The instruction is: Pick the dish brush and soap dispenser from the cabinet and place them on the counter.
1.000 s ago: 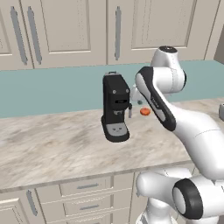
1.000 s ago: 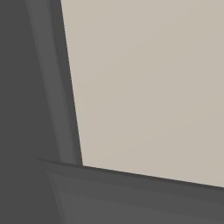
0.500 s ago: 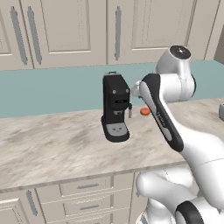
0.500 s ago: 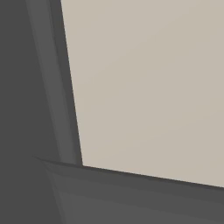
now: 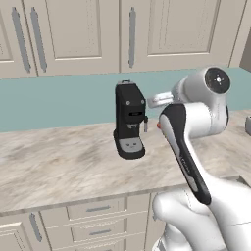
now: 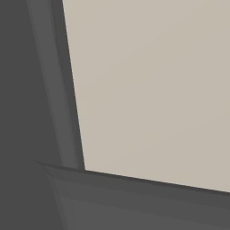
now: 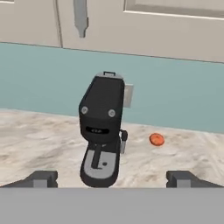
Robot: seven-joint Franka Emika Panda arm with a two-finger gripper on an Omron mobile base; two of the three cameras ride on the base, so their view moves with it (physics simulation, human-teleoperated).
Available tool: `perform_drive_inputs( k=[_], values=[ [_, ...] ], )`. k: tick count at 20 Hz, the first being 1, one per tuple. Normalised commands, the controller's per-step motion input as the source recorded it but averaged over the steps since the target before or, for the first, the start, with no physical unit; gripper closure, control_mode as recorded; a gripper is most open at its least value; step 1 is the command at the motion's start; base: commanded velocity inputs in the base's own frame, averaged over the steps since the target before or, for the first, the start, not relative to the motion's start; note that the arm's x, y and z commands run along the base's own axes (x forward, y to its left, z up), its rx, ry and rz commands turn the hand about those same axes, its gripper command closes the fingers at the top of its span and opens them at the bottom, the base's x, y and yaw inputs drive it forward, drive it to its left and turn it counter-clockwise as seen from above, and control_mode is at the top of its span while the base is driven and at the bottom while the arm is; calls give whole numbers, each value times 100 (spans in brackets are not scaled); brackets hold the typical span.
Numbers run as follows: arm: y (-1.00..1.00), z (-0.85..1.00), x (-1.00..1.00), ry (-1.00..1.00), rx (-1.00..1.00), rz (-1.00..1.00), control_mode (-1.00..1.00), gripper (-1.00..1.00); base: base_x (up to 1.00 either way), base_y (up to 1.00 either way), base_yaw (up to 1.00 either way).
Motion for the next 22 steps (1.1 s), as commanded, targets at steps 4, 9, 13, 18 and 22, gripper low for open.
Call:
perform_drive_inputs(
  k=[4,9,13,18,22],
  values=[
    [5,25,-25,-24,3,2,-100,-100,0,0,0],
    [0,32,-34,-25,5,3,-100,-100,0,0,0],
    [0,48,-33,-31,1,1,-100,-100,0,0,0],
    [6,51,-18,-26,0,0,-100,-100,0,0,0],
    [5,35,-3,-19,0,0,-100,-100,0,0,0]
  ],
)
